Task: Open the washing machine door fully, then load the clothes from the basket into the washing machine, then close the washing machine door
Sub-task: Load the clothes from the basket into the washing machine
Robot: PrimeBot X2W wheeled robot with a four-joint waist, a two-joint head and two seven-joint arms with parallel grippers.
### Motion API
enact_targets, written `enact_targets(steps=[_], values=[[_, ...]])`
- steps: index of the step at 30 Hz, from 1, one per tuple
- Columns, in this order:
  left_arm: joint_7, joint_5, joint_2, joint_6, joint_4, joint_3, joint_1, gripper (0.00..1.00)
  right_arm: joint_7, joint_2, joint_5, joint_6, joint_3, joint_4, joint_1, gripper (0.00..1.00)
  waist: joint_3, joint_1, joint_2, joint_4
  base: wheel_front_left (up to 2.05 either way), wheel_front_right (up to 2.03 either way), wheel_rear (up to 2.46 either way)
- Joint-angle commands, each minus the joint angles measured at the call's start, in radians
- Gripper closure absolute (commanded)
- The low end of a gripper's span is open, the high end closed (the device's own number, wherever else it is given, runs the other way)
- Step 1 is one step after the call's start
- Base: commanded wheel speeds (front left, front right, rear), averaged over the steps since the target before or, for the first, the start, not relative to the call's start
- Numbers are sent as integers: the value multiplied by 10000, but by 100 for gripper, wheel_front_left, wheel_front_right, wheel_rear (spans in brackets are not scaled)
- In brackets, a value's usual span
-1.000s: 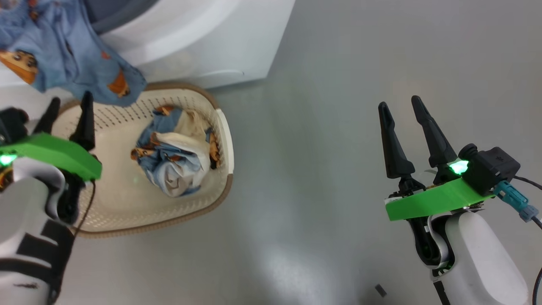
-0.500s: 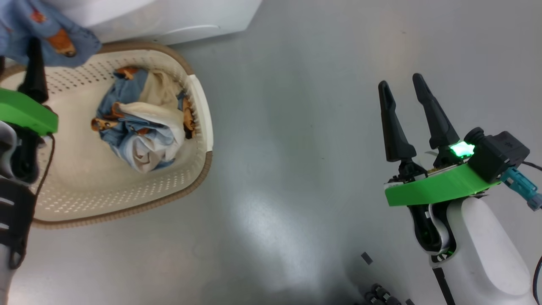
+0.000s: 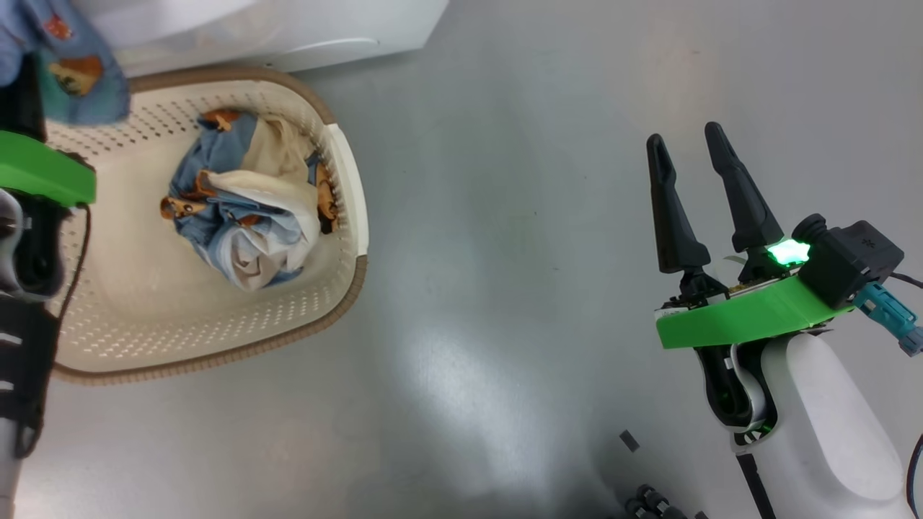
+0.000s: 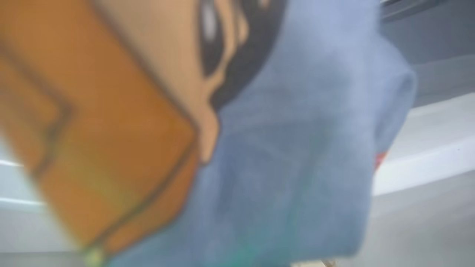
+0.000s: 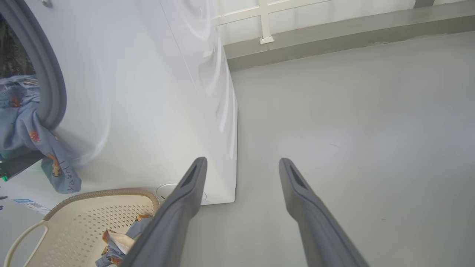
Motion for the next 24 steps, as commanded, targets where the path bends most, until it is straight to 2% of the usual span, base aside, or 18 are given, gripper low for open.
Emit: enact_targets(steps=[1,10,24], values=[[-114,220,346,6,-434,401,221,100,-80,33,12,75,196,-121,42,0,-165,-1,0,104,0,0,0],[-115,897,176,6,-1700,1189,1080,100,-80,33,16,75,197,86,32,0,-565,-1,0,255,0,0,0],[-116,1182,114,6,-3637,1769,1842,100,-80,33,72,75,202,291,203,0,-1101,-1,0,395,0,0,0]])
